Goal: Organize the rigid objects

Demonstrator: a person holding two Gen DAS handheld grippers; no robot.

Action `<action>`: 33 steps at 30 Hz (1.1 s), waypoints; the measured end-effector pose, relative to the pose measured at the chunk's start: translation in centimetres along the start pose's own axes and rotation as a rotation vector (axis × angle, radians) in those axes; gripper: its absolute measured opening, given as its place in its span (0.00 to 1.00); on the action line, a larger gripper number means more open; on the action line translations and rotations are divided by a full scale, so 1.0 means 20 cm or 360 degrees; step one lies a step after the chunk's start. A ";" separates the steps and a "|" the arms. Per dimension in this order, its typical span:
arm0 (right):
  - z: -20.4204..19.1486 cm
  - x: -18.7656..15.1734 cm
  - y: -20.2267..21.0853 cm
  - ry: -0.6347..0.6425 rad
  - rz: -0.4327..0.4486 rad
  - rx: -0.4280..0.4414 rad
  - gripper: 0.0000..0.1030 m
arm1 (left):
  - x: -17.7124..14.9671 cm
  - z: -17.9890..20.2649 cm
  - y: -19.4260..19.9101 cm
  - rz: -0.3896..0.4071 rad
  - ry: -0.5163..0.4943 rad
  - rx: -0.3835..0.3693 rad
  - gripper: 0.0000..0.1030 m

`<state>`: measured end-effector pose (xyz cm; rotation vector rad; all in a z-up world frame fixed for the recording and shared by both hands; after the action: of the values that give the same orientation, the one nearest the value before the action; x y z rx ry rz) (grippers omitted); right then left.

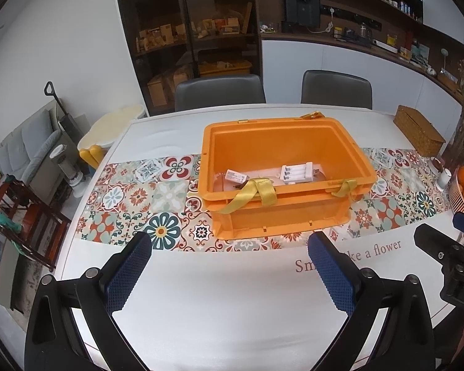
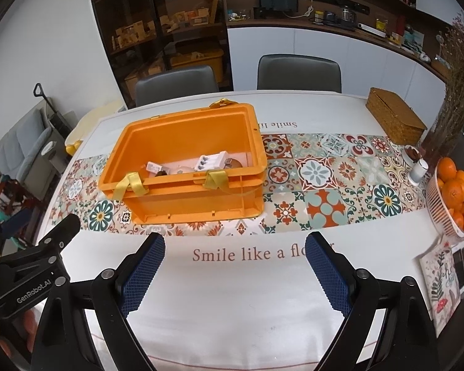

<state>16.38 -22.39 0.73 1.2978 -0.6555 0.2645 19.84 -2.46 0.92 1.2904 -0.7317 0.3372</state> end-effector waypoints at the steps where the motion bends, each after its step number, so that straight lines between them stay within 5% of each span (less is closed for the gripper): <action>1: 0.00 0.00 0.00 -0.0003 -0.0002 -0.0003 0.90 | 0.00 0.00 0.00 -0.0002 -0.0001 0.0000 1.00; 33: 0.04 0.00 0.00 -0.0008 -0.0017 -0.0009 0.90 | -0.02 0.01 -0.01 -0.0022 0.0011 -0.0015 1.00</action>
<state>16.14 -23.10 0.79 1.2968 -0.6530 0.2506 19.62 -2.74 0.61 1.2842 -0.7173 0.3266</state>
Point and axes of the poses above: each gripper's, at about its wrist camera, not at the fingertips, and y roughly against the way its jaws point, z to its right, x to its top, the point moved 5 cm from there along -y, roughly the way its jaws point, and after that the axes turned 14 degrees about -x, right-handed, at the moved point
